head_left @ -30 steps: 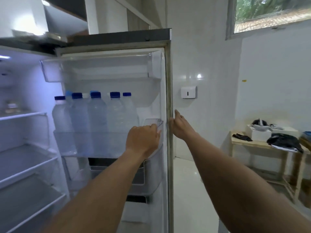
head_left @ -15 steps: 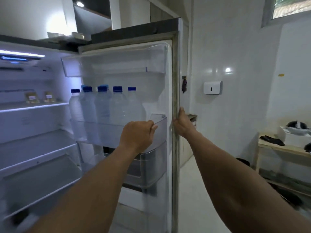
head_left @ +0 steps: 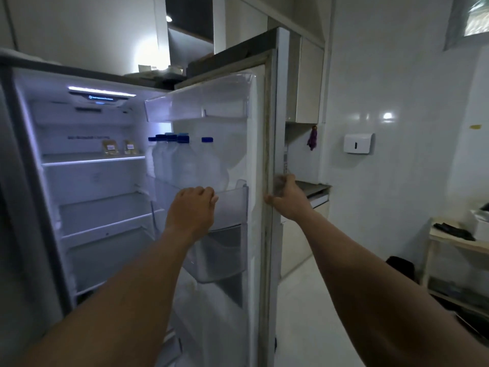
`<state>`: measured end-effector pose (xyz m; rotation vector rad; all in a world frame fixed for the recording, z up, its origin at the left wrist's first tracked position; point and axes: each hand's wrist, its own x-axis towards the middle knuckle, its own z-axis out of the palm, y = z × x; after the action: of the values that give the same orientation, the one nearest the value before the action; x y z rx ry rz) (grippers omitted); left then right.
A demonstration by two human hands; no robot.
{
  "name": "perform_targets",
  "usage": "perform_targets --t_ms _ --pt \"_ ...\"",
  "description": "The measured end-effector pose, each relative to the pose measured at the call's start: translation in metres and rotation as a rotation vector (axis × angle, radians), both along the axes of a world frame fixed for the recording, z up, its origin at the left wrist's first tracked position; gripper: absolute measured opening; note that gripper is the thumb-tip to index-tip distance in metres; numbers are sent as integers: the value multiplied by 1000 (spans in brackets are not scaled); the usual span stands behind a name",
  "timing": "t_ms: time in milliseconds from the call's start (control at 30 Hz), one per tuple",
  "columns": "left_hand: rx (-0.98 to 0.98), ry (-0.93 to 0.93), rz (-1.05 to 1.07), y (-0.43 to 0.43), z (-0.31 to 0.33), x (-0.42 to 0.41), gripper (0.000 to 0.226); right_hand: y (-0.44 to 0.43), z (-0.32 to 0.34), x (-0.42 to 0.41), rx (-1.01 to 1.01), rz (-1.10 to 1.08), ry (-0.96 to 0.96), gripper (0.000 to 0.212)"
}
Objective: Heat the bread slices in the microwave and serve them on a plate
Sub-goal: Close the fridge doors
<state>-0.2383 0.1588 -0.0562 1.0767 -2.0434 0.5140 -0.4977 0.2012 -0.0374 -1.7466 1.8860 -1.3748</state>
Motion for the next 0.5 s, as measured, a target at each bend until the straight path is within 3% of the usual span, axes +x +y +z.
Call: perform_targets --t_ms 67,200,333,500 --pt "79 38 46 11 0 18 31 11 1 21 -4 28 35 69" --pt "223 -42 133 27 4 41 48 26 4 62 3 79 112 51" --pt "276 -31 20 40 13 42 57 31 10 94 -81 80 278 32" --pt "237 72 23 47 21 50 65 23 19 121 -163 98 326 47"
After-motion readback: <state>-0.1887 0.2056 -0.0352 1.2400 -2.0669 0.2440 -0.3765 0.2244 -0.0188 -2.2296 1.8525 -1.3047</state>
